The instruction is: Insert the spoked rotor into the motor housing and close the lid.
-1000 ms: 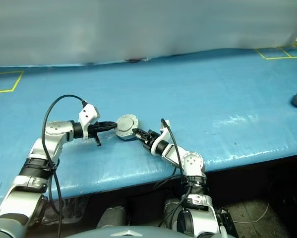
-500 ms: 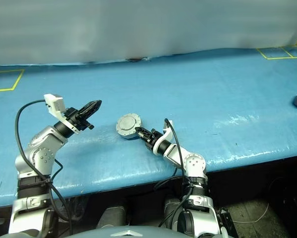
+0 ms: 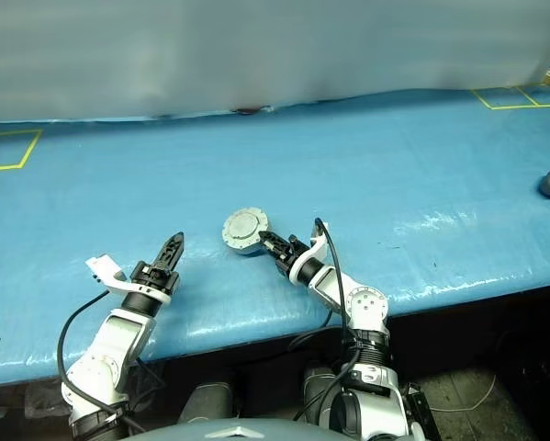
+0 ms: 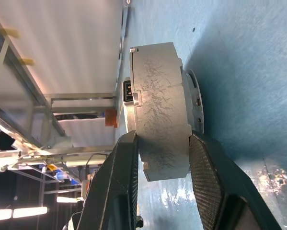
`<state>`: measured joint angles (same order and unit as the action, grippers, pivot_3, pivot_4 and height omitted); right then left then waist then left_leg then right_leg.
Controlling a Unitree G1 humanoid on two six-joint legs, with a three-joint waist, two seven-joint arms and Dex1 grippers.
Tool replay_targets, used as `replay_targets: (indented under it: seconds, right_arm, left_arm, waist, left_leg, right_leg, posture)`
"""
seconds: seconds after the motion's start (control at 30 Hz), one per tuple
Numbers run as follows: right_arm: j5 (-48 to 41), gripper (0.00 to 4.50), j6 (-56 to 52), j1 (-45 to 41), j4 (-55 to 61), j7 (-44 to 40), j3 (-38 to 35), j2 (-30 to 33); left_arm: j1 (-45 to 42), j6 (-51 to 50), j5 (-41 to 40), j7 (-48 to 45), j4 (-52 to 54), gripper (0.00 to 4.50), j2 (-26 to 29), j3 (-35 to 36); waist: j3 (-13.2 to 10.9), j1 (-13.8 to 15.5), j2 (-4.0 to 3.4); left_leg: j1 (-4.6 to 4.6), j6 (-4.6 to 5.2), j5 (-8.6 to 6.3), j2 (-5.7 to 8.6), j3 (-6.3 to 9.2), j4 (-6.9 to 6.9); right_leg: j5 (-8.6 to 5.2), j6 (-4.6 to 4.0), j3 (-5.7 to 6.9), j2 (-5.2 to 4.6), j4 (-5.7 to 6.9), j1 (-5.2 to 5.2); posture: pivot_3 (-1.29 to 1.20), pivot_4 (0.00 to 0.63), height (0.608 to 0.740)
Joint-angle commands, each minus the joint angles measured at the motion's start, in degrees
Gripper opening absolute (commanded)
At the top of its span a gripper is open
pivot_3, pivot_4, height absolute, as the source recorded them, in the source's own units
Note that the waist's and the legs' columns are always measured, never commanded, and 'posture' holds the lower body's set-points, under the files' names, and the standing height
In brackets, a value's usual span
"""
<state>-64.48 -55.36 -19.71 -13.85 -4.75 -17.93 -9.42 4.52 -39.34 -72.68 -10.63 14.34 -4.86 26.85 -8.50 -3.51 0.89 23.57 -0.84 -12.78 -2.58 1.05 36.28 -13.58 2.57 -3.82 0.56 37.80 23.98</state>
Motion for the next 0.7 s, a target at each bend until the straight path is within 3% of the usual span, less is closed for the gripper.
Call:
replay_targets:
  seconds: [0.03, 0.4, 0.5, 0.7]
  right_arm:
    - [-3.98, 1.18, 0.82, 1.82, 3.99, -0.57, 0.36, -6.26]
    - [-9.03, 1.18, 0.93, 0.58, 7.01, 2.16, 1.26, -7.61]
    - [-10.9, 1.18, 0.8, 0.25, 8.27, 3.1, 2.13, -8.04]
    - [-14.0, 1.18, 0.61, -0.13, 9.83, 5.02, 4.57, -8.34]
  left_arm:
    - [3.11, 0.95, -5.94, 1.58, 2.83, 0.0, -5.24, -2.8]
    - [7.31, 2.0, -16.43, 0.19, 2.28, 0.0, -4.36, -9.37]
    - [7.52, 2.16, -18.52, -0.8, 1.46, 0.6, -3.72, -10.38]
    - [7.55, 2.28, -20.79, -3.88, -0.87, 2.53, -2.71, -11.62]
  waist:
    - [-0.01, -0.1, 0.0]
    - [-0.02, -0.16, 0.0]
    - [-0.02, -0.27, -0.01]
    - [-0.02, -0.31, -0.01]
  left_leg:
    - [0.0, 0.0, 0.0, 0.01, -0.03, 0.0]
    - [0.03, 0.0, 0.0, 0.03, -0.02, 0.01]
    - [0.03, 0.0, 0.0, 0.02, -0.02, 0.0]
    - [0.03, 0.0, 0.0, 0.02, -0.01, 0.0]
  right_leg:
    - [0.0, 0.0, -0.02, -0.02, -0.02, 0.0]
    - [-0.02, -0.03, -0.02, -0.02, -0.05, 0.02]
    - [-0.03, -0.05, -0.01, -0.01, -0.04, 0.02]
    - [-0.17, -0.28, -0.01, -0.01, -0.04, 0.03]
  posture:
    - [0.0, 0.15, 0.74]
    - [0.0, 0.15, 0.74]
    - [0.0, 0.15, 0.74]
    - [0.0, 0.15, 0.74]
